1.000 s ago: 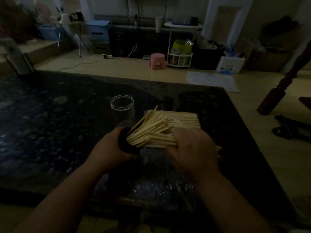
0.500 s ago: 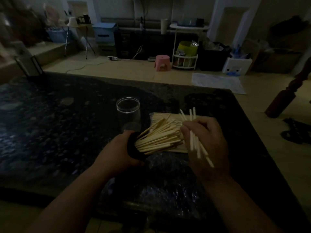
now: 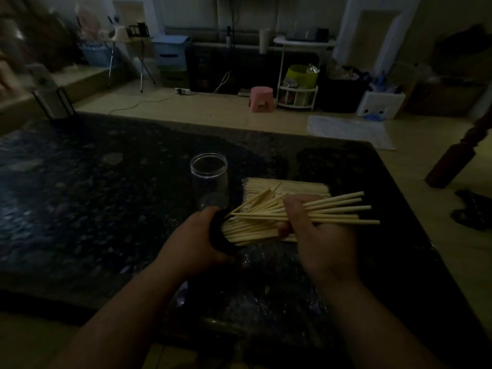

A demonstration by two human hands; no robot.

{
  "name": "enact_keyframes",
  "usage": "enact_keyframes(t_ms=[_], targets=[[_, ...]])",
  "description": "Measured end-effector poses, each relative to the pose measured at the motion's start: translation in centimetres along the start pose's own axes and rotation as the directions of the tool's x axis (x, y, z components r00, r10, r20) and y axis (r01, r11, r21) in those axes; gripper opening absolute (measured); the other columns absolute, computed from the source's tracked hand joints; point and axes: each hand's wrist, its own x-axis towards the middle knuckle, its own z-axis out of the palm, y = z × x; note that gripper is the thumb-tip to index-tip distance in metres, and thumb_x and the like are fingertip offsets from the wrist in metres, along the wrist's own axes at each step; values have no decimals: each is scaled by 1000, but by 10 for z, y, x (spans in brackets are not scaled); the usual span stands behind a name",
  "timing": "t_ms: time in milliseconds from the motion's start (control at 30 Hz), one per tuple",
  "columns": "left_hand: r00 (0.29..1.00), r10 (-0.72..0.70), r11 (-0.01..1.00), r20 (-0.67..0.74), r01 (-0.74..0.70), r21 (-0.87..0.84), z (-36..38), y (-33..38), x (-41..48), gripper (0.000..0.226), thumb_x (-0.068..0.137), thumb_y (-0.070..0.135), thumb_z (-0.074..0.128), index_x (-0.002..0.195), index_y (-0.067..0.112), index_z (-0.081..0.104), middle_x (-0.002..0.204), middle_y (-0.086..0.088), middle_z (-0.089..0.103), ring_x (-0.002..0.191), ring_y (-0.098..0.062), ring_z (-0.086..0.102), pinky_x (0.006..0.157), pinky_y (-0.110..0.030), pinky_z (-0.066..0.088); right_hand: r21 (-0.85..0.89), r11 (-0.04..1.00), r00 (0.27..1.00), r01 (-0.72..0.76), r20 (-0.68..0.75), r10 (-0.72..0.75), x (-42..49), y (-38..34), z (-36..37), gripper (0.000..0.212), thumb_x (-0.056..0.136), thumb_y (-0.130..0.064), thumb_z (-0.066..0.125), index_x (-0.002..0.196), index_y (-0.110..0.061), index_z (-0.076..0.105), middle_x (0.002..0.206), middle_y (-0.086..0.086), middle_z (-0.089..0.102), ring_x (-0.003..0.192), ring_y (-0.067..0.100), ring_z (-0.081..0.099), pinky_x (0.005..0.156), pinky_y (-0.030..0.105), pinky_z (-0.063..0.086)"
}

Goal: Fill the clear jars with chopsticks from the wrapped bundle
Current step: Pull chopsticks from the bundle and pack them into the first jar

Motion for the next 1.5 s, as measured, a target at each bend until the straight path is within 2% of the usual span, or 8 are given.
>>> enact_keyframes(t_ms=[167, 567, 833, 933, 1000, 1100, 1267, 1500], targets=[[1000, 9, 1000, 7, -9, 1, 1, 1, 0, 97, 48, 44, 87, 134, 34, 43, 124, 6, 55, 109, -14, 58, 91, -37, 51, -161, 984, 997, 77, 42, -71, 2, -1, -3, 29, 91, -23, 63, 67, -40, 63, 78, -31, 65, 80, -11, 61, 73, 3, 41], [1000, 26, 1000, 4, -26, 15, 2, -1, 2, 99, 46, 48, 85, 134, 35, 43, 124, 6, 56, 111, -15, 57, 92, -36, 50, -79, 997, 998, -24, 64, 29, 3, 5, -3, 26, 89, -18, 66, 69, -34, 66, 78, -21, 70, 79, -9, 62, 70, 2, 40], [1000, 31, 1000, 2, -31, 0, 3, -3, 1, 100, 45, 50, 85, 134, 34, 43, 125, 7, 56, 109, -14, 57, 91, -36, 50, -158, 982, 990, -99, 82, 113, 2, 7, 0, 16, 73, -22, 81, 81, -28, 69, 111, -11, 46, 100, -15, 48, 77, -3, 34], [1000, 26, 1000, 7, -26, -1, 3, -3, 0, 98, 46, 50, 84, 134, 35, 43, 124, 8, 55, 108, -13, 57, 90, -37, 51, -118, 982, 987, -150, 49, 156, 3, 14, 0, 46, 65, -35, 86, 101, -36, 57, 118, -6, 48, 104, -7, 48, 78, 8, 44], [1000, 17, 1000, 12, -17, -14, 2, -3, 1, 98, 44, 52, 83, 133, 36, 43, 123, 8, 56, 108, -13, 58, 91, -38, 51, -28, 980, 980, -199, 22, 200, 3, 16, 0, 41, 66, -52, 75, 99, -39, 55, 120, -1, 52, 111, 11, 52, 81, 22, 49], [1000, 11, 1000, 20, -11, -18, 2, -4, 2, 99, 43, 54, 82, 132, 38, 43, 122, 9, 56, 107, -12, 58, 90, -38, 52, 75, 970, 973, -230, -13, 232, 6, 20, 0, 24, 79, -43, 62, 97, -27, 56, 114, 11, 56, 98, 18, 56, 64, 13, 47], [1000, 3, 1000, 10, -3, -21, 1, -2, 1, 99, 46, 48, 86, 134, 36, 43, 124, 8, 55, 109, -13, 57, 92, -37, 51, -78, 978, 973, -191, -145, 179, 7, 18, -1, 18, 84, -36, 70, 91, -28, 55, 102, 0, 61, 98, 20, 60, 81, 39, 52], [1000, 13, 1000, 6, -13, -21, 2, -1, 0, 100, 46, 47, 87, 135, 35, 43, 126, 6, 55, 112, -13, 55, 94, -36, 49, -246, 959, 989, -144, -5, 147, 2, 11, -2, 44, 89, -51, 55, 125, -28, 57, 125, -7, 59, 116, 10, 53, 98, 32, 46]])
